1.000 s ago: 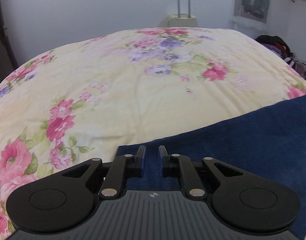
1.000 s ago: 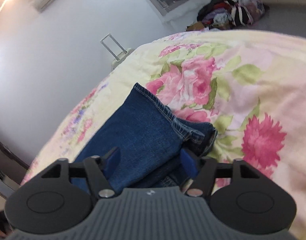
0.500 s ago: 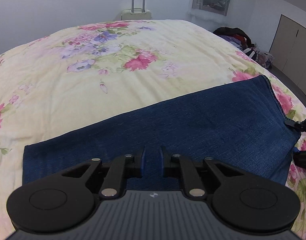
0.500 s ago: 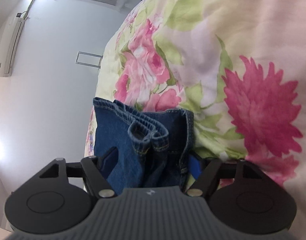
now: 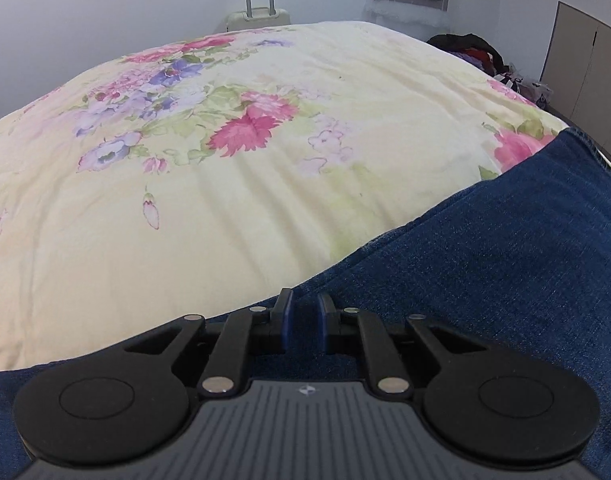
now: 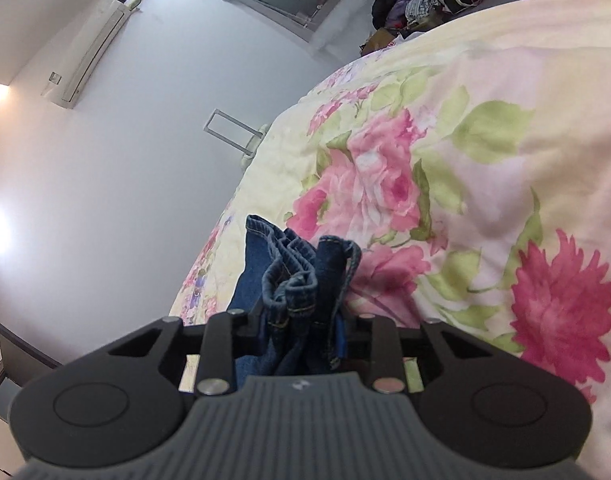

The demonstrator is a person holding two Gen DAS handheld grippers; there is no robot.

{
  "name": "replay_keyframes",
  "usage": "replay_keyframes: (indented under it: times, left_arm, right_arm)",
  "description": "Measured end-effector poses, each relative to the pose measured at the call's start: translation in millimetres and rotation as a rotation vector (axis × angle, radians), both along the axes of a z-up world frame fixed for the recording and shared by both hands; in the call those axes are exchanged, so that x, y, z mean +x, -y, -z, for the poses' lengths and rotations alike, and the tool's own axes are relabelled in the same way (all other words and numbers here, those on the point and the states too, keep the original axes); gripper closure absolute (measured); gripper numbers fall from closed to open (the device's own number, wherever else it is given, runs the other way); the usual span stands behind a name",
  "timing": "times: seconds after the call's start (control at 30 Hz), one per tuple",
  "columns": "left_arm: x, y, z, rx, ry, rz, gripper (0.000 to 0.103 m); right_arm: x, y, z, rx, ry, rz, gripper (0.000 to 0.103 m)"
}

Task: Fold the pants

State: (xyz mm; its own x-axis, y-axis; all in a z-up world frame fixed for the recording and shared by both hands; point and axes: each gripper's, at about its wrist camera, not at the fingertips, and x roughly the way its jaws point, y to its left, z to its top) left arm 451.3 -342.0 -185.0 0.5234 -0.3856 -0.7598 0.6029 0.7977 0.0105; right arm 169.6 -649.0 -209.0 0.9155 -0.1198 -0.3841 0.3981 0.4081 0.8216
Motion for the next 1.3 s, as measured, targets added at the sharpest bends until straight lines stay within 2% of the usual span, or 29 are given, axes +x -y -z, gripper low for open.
replay_keyframes:
  times: [0.13, 0.2, 0.43, 0.53, 0.63, 0.8, 0.9, 1.0, 1.17, 1.27, 1.3]
  left_arm:
    - [-3.5, -1.4, -4.7, 0.006, -0.008, -0.028, 0.087]
    - [-13.9, 0.0, -13.3, 0.022, -0.018, -0.007, 0.087]
    - [-96.3, -4.0, -23.9, 0.053, -0.008, 0.097, 0.087]
    - [-128.3, -8.2, -25.0, 0.078, 0.013, 0.099, 0.088]
    - [-150.7, -14.1, -27.2, 0.070, 0.011, 0.082, 0.095]
    - [-149.1, -5.0, -15.4, 0.075, -0.043, 0.055, 0.103]
    - [-150.0, 5.2, -3.1, 0.105, -0.024, 0.058, 0.103]
    - [-157.9, 5.9, -8.8, 0.121, 0.009, 0.063, 0.103]
    - [-188.4, -11.3, -15.7, 0.099, -0.021, 0.095, 0.103]
    - [-205.6, -19.4, -14.0, 0.091, -0.011, 0.081, 0.103]
    - [-207.6, -21.7, -13.6, 0.071, -0.037, 0.073, 0.103]
  right_arm:
    - [0.7, -7.9, -4.6, -0.090, 0.001, -0.016, 0.078]
    - [-1.1, -7.3, -3.1, -0.086, 0.004, -0.011, 0.078]
    - [-7.7, -10.4, -11.6, -0.090, 0.029, -0.015, 0.078]
    - [-8.6, -11.5, -14.6, -0.100, 0.029, -0.020, 0.078]
    - [-8.2, -10.7, -14.5, -0.095, 0.029, -0.025, 0.078]
    - [-8.5, -12.6, -18.1, -0.109, 0.047, -0.040, 0.078]
    - [-6.0, -14.7, -19.4, -0.131, 0.058, -0.053, 0.078]
    - [-4.0, -18.4, -22.4, -0.163, 0.058, -0.065, 0.078]
    - [-5.5, -15.2, -20.6, -0.143, 0.070, -0.060, 0.078]
    - [-6.0, -15.7, -22.0, -0.142, 0.072, -0.062, 0.078]
    - [-6.2, -16.2, -22.3, -0.143, 0.072, -0.062, 0.078]
